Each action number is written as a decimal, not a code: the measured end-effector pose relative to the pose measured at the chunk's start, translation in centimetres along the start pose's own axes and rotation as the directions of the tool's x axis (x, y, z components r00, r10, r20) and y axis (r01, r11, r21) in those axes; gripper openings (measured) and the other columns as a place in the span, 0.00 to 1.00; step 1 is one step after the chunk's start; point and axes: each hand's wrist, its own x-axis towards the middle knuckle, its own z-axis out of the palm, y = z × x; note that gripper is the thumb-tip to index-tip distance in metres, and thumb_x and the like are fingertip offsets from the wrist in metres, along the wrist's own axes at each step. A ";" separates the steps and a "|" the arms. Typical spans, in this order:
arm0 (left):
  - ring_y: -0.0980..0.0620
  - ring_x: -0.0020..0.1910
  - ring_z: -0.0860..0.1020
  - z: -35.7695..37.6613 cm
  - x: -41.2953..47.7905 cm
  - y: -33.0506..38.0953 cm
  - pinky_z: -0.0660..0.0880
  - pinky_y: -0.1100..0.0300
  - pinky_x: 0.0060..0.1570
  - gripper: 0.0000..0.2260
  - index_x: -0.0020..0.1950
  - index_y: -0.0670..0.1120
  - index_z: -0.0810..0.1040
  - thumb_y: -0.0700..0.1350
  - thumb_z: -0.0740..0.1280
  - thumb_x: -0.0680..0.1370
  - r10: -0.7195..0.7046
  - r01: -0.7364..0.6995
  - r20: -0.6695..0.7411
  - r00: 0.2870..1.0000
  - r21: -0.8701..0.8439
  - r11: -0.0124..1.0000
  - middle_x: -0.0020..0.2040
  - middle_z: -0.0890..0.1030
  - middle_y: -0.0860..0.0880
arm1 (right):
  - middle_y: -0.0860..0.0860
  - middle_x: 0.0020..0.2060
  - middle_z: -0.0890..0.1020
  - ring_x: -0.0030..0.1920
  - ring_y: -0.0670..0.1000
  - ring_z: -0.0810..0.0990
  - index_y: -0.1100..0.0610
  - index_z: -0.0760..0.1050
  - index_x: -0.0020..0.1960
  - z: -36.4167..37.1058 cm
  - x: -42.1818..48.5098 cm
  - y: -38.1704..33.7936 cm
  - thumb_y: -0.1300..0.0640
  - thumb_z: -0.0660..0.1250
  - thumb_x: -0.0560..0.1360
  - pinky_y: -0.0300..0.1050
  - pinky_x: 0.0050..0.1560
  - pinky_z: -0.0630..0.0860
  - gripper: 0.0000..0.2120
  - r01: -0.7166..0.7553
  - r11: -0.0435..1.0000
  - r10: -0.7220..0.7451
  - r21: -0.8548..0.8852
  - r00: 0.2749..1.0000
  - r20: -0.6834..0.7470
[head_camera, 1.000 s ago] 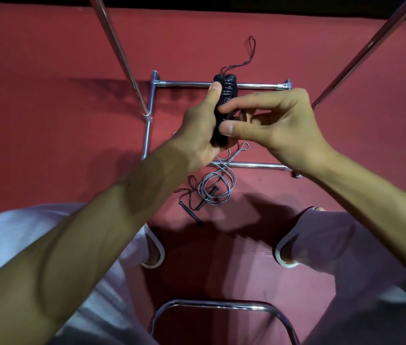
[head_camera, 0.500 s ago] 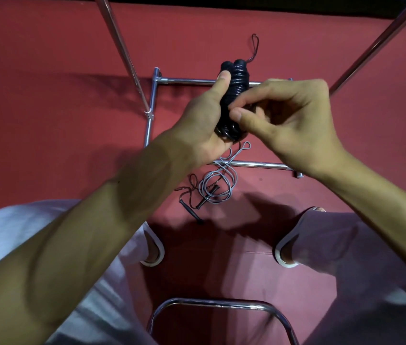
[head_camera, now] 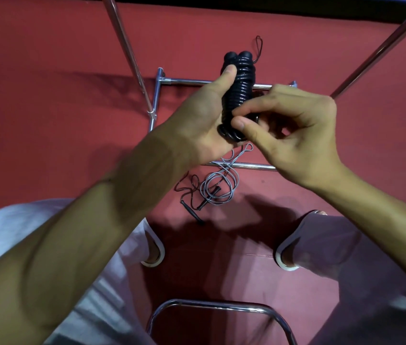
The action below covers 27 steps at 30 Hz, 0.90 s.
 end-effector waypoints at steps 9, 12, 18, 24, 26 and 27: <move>0.49 0.34 0.81 -0.1 0.1 -0.6 0.80 0.59 0.38 0.17 0.56 0.46 0.78 0.59 0.59 0.84 -0.072 0.079 -0.150 0.986 0.042 0.996 0.37 0.80 0.47 | 0.55 0.32 0.78 0.30 0.53 0.74 0.63 0.84 0.46 1.1 -0.5 0.1 0.62 0.74 0.78 0.39 0.35 0.68 0.05 0.136 0.987 -0.138 -0.090 0.990 -0.021; 0.49 0.37 0.81 -0.3 -0.3 -0.7 0.80 0.59 0.39 0.17 0.53 0.45 0.79 0.57 0.59 0.85 -0.126 0.132 -0.166 0.978 0.024 0.991 0.40 0.80 0.47 | 0.55 0.33 0.79 0.31 0.52 0.74 0.63 0.86 0.48 1.0 -0.7 0.5 0.62 0.74 0.77 0.46 0.33 0.71 0.04 0.179 0.981 -0.178 -0.068 0.984 0.031; 0.52 0.20 0.73 -0.7 -0.7 -0.6 0.70 0.67 0.22 0.16 0.46 0.45 0.75 0.55 0.58 0.86 -0.182 0.195 -0.236 0.955 0.035 0.980 0.31 0.76 0.49 | 0.57 0.38 0.76 0.34 0.51 0.72 0.63 0.85 0.55 0.5 -0.9 1.0 0.61 0.73 0.78 0.47 0.35 0.71 0.08 0.241 0.970 -0.230 -0.038 0.955 0.186; 0.53 0.18 0.71 -0.8 -0.6 -0.4 0.69 0.67 0.22 0.19 0.42 0.45 0.73 0.54 0.56 0.87 -0.182 0.195 -0.232 0.955 0.033 0.980 0.26 0.75 0.49 | 0.58 0.42 0.75 0.34 0.51 0.70 0.62 0.83 0.62 0.8 -1.5 1.2 0.60 0.71 0.80 0.50 0.34 0.71 0.12 0.269 0.959 -0.241 -0.083 0.937 0.252; 0.51 0.25 0.74 -0.8 -0.4 -0.4 0.71 0.64 0.26 0.17 0.47 0.46 0.75 0.55 0.56 0.86 -0.186 0.210 -0.259 0.948 0.065 0.976 0.30 0.77 0.49 | 0.57 0.41 0.76 0.34 0.52 0.73 0.62 0.84 0.59 1.0 -1.5 1.0 0.62 0.73 0.78 0.48 0.35 0.72 0.10 0.160 0.987 -0.158 0.009 0.965 0.207; 0.49 0.28 0.75 -0.8 -0.3 -0.4 0.72 0.63 0.29 0.16 0.51 0.46 0.76 0.55 0.56 0.86 -0.188 0.216 -0.270 0.944 0.081 0.973 0.33 0.77 0.48 | 0.57 0.41 0.76 0.34 0.53 0.75 0.62 0.84 0.58 1.1 -1.6 0.9 0.63 0.74 0.77 0.47 0.35 0.73 0.10 0.093 0.993 -0.105 0.066 0.975 0.197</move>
